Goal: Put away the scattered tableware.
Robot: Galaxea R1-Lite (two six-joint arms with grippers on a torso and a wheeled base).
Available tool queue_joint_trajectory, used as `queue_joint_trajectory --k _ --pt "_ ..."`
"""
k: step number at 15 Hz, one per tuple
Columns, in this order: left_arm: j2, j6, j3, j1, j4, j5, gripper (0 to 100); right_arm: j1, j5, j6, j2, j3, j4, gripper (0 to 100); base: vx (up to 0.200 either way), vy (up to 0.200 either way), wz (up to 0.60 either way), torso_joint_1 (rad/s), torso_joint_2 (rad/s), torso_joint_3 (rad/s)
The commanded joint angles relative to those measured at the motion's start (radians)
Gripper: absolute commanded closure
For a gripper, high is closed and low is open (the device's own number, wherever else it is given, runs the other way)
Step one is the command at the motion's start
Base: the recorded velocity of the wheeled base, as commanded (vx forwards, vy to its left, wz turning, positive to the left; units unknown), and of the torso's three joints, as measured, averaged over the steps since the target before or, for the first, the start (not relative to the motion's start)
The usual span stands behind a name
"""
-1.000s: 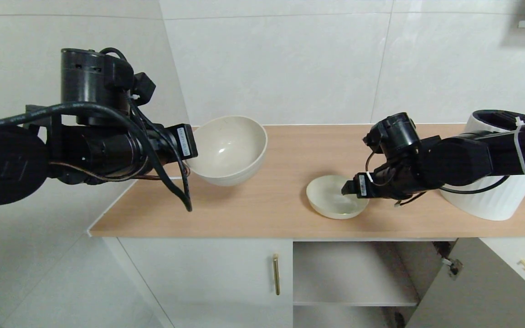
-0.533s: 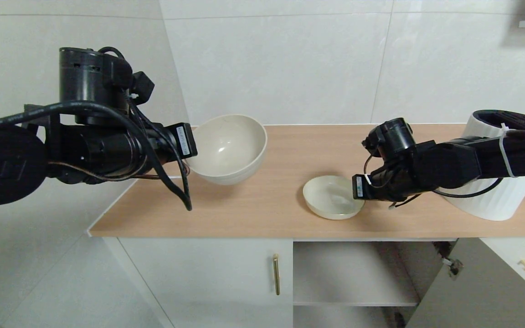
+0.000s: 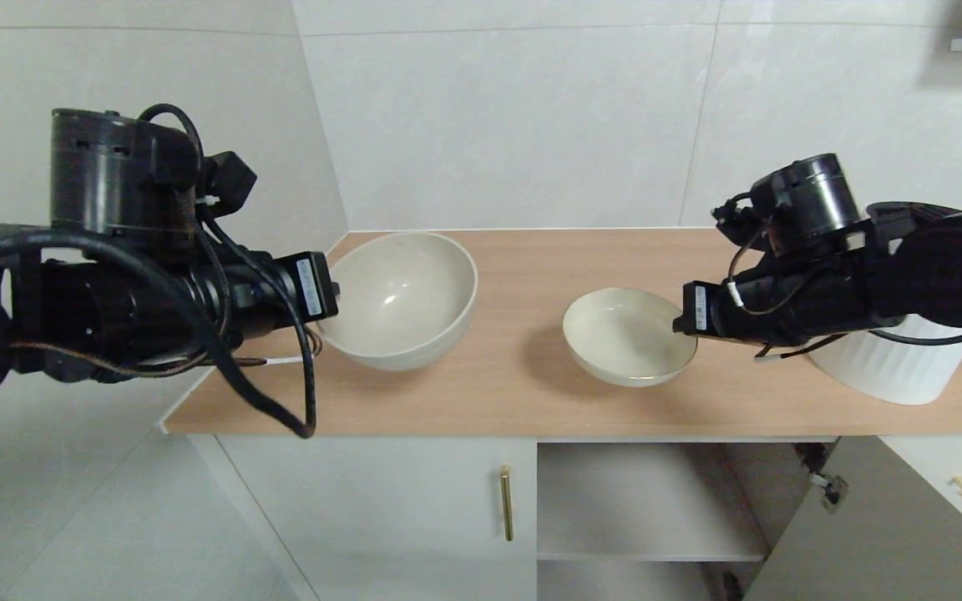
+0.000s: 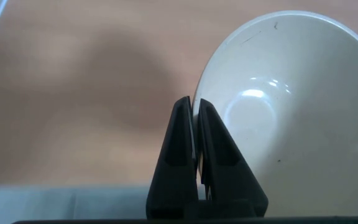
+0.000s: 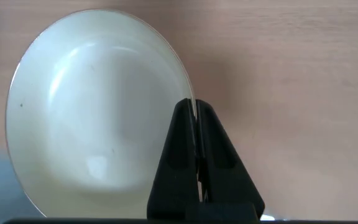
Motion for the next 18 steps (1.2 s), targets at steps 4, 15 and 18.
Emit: queue_joint_trajectory --k 4,15,18 --pt "-0.156 0.000 0.185 -0.058 -0.004 0.001 100 0.042 -0.002 0.035 -0.247 0.143 -0.002 100 0.000 0.000 0.00 0.000 0.00 0.000" --pt "-0.188 -0.037 0.282 -0.084 -0.002 -0.005 100 0.123 -0.107 0.082 -0.431 0.369 -0.002 100 -0.073 0.000 0.00 0.002 0.00 0.002" --pt "-0.156 -0.037 0.289 -0.116 -0.002 -0.003 100 0.125 -0.105 0.084 -0.369 0.383 -0.002 100 0.000 0.000 0.00 0.000 0.00 0.000"
